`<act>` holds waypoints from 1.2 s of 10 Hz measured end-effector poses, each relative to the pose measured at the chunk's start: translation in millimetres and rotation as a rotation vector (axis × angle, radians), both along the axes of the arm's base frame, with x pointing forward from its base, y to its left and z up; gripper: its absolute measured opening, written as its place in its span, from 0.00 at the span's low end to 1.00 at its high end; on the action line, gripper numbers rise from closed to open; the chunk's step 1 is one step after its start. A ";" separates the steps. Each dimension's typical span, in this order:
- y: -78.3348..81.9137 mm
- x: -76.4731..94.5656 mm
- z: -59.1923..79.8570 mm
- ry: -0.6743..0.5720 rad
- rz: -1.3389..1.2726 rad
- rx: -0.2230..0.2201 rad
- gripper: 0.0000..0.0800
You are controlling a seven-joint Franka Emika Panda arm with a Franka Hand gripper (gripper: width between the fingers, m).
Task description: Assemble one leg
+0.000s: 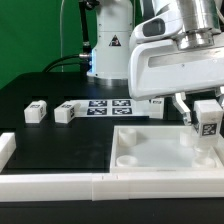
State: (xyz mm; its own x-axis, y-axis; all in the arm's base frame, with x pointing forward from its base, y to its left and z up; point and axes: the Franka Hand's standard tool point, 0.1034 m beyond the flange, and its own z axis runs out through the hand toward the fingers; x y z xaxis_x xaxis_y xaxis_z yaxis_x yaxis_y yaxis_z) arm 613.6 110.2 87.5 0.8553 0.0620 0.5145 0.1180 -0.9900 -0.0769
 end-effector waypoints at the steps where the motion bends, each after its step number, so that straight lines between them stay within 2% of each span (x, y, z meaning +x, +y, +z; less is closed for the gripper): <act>1: 1.7 1.5 0.0 -0.009 0.000 0.001 0.36; 3: -1.1 7.9 -1.7 -0.034 -0.004 -0.001 0.36; 5: -4.4 7.4 -12.7 -0.050 -0.009 -0.006 0.36; 12: -1.4 6.4 -16.3 -0.055 -0.006 -0.006 0.36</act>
Offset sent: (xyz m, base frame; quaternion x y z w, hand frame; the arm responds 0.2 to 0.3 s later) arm 0.0069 -0.0043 -0.0177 0.0055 0.0264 -0.0070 0.9996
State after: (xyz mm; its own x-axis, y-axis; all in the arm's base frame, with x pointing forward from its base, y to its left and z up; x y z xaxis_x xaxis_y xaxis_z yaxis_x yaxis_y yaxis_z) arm 619.9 108.8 71.2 0.8259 0.0599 0.5606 0.1157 -0.9912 -0.0646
